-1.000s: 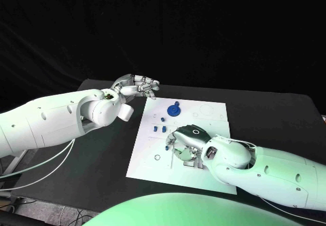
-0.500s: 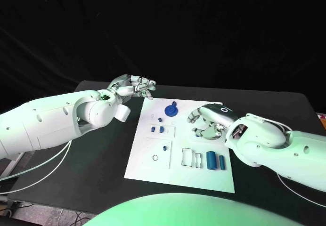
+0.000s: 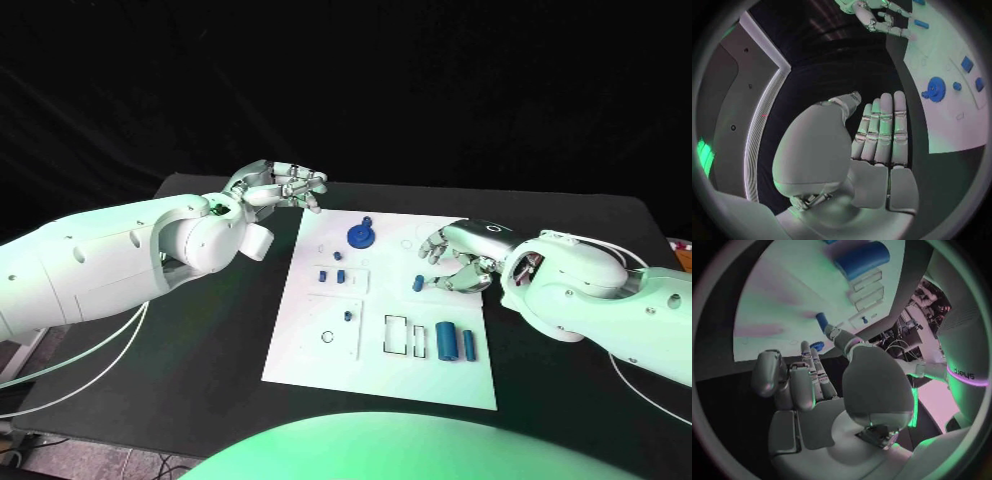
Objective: Assemble the parts on the task board
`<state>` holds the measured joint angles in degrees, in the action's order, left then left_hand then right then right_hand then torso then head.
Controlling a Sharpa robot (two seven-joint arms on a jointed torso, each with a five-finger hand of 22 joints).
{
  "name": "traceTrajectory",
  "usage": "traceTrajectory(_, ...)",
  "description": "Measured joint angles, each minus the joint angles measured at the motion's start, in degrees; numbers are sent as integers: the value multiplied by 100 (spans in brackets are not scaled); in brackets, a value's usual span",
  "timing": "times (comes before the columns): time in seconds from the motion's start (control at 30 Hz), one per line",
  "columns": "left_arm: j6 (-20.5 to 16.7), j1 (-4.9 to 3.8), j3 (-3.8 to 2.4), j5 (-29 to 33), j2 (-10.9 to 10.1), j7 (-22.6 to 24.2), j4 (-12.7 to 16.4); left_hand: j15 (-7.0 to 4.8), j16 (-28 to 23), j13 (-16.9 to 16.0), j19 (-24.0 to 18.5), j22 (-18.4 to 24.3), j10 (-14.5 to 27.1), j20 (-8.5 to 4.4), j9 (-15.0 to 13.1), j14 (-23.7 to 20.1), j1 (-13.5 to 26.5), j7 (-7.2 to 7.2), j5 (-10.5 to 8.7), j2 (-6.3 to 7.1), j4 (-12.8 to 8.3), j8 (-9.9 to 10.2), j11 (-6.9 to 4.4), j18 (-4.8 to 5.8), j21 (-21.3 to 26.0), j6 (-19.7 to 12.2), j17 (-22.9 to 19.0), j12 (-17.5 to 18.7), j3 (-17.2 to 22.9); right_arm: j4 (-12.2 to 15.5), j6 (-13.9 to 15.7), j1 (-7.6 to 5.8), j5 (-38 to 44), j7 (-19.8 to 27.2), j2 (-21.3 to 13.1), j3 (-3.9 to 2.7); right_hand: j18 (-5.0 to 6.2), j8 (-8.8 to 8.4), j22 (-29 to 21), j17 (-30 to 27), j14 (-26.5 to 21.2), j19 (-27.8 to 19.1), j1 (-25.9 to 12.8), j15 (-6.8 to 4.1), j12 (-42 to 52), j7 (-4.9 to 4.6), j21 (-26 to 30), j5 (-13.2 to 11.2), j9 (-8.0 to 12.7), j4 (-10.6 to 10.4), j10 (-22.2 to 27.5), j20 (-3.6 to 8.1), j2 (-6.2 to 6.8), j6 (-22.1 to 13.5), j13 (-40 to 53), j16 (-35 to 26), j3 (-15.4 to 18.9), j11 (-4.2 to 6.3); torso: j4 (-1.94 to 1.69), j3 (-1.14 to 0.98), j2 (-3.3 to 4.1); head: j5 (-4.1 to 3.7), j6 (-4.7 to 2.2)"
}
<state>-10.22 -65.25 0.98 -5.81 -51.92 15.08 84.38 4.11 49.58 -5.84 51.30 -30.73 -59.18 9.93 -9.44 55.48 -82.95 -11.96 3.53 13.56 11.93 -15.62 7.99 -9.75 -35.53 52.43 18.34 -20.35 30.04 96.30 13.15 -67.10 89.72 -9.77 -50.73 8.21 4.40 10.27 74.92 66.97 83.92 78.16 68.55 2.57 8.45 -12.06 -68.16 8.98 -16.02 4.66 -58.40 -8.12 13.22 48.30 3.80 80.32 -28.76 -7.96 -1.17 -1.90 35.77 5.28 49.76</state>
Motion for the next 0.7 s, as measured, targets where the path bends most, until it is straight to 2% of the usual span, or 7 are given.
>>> traceTrajectory(0.07,0,0,0,0,-1,4,-4,0,0,0,0,0,0,0,0,0,0,0,0,0,0,0,0,0,0,0,0,0,0,-32,-58,17,-16,3,32,8,0,0,0,0,0,22,2,0,8,0,0,0,0,-28,0,-22,-2,0,0,0,38,0,-4,1,1,-8,1)
traceTrajectory(0.23,0,0,0,0,-7,9,-12,0,0,0,0,0,0,0,0,0,0,0,0,0,0,0,0,0,0,0,0,0,0,-90,-124,89,-58,15,158,28,1,0,0,14,20,41,145,20,80,-39,0,-34,0,-41,-27,-41,-145,73,0,0,72,-24,-9,2,4,-12,-4)
traceTrajectory(0.4,0,0,0,-1,-14,12,-14,0,0,0,0,0,0,0,0,0,0,0,0,0,0,0,0,0,-1,0,0,0,0,-185,-140,157,-93,32,292,40,1,0,-1,38,19,66,212,19,137,80,-49,-84,-15,-64,-188,-16,-212,247,1,0,95,86,-11,5,4,-13,-7)
traceTrajectory(0.43,0,0,0,-1,-18,12,-13,0,0,0,0,-1,0,0,0,0,0,0,0,0,0,0,0,0,-1,0,0,0,0,-204,-141,172,-100,37,315,43,1,3,-1,47,6,78,212,6,157,105,-52,-118,-16,-64,-222,-4,-214,272,1,13,94,97,-12,5,4,-20,-3)
traceTrajectory(0.47,0,1,0,-1,-21,12,-13,0,0,0,0,-1,0,0,0,0,0,0,0,0,0,0,0,0,-1,0,0,0,0,-217,-141,181,-105,40,328,44,1,32,-1,62,3,105,240,-6,157,113,-95,-206,-16,-88,-291,23,-280,342,1,33,71,104,-12,6,5,-25,-2)
traceTrajectory(0.63,-1,1,0,-1,-33,13,-12,0,0,0,0,-1,0,0,0,0,0,0,0,0,0,0,0,0,-1,0,0,0,0,-276,-138,207,-121,46,374,45,1,114,-1,90,12,158,279,-76,155,173,-206,-426,-42,-175,-496,76,-434,629,-2,56,-131,165,-9,7,5,-35,5)
traceTrajectory(0.7,-1,1,0,-1,-36,13,-11,0,0,0,0,-1,0,0,0,0,0,0,0,0,0,0,0,0,-1,0,0,0,0,-293,-132,213,-123,46,384,41,1,145,-1,53,10,178,288,-97,154,221,-252,-481,-50,-191,-562,87,-442,716,-2,53,-211,201,-7,7,5,-33,7)
